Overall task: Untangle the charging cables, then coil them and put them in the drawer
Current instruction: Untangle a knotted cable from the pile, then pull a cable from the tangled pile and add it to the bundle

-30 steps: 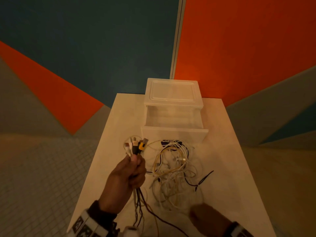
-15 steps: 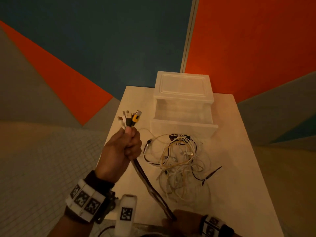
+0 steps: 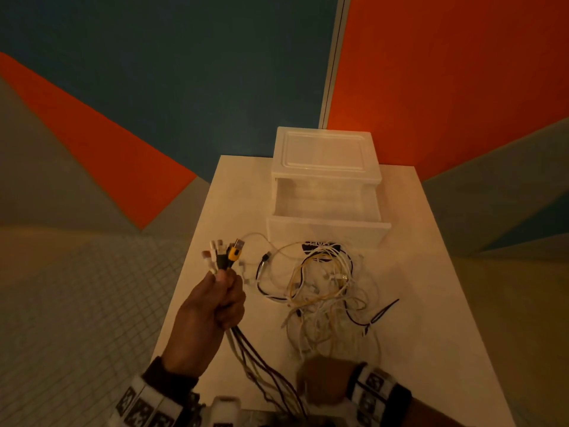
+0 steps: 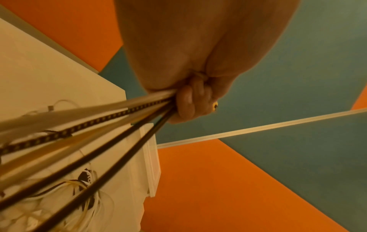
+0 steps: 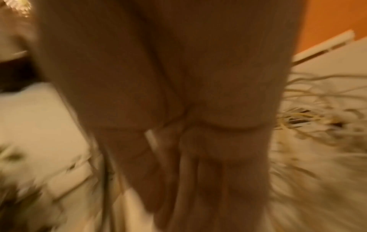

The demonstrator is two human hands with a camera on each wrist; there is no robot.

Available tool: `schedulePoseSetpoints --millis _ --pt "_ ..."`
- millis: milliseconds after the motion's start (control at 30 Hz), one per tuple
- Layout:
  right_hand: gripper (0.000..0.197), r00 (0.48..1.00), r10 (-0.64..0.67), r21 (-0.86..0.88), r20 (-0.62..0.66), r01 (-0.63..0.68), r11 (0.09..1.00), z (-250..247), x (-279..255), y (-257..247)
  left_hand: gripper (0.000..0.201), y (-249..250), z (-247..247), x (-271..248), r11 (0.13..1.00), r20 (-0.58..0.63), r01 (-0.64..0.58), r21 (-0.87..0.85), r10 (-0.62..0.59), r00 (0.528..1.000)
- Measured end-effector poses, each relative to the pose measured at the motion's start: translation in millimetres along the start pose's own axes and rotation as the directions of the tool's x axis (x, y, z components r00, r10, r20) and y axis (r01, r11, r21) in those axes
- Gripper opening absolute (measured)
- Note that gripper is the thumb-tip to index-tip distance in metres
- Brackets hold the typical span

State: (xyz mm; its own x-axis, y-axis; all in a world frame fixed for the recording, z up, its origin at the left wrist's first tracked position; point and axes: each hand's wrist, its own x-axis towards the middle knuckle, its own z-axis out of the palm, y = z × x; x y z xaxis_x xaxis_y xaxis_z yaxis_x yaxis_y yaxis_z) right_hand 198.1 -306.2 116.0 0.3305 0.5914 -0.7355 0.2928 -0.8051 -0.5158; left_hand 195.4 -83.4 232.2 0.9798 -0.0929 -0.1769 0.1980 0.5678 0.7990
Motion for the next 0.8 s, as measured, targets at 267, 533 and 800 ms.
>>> schedulePoseSetpoints --millis 267,533,800 --pt "0.019 0.746 0.151 0.227 -0.648 0.001 0.974 -68 131 -27 0.047 10 -7 -12 1.000 -0.113 0.010 -0.023 -0.012 0.993" --pt "0.045 0.766 0.165 -0.152 -0.621 -0.324 0.934 -87 190 -15 0.051 30 -11 -16 0.997 -0.162 0.034 -0.065 -0.044 0.986" --pt "0.019 0.530 0.034 -0.125 -0.847 -0.262 0.957 -112 173 -15 0.048 36 -15 -5 1.000 -0.200 0.009 -0.017 -0.013 0.980"
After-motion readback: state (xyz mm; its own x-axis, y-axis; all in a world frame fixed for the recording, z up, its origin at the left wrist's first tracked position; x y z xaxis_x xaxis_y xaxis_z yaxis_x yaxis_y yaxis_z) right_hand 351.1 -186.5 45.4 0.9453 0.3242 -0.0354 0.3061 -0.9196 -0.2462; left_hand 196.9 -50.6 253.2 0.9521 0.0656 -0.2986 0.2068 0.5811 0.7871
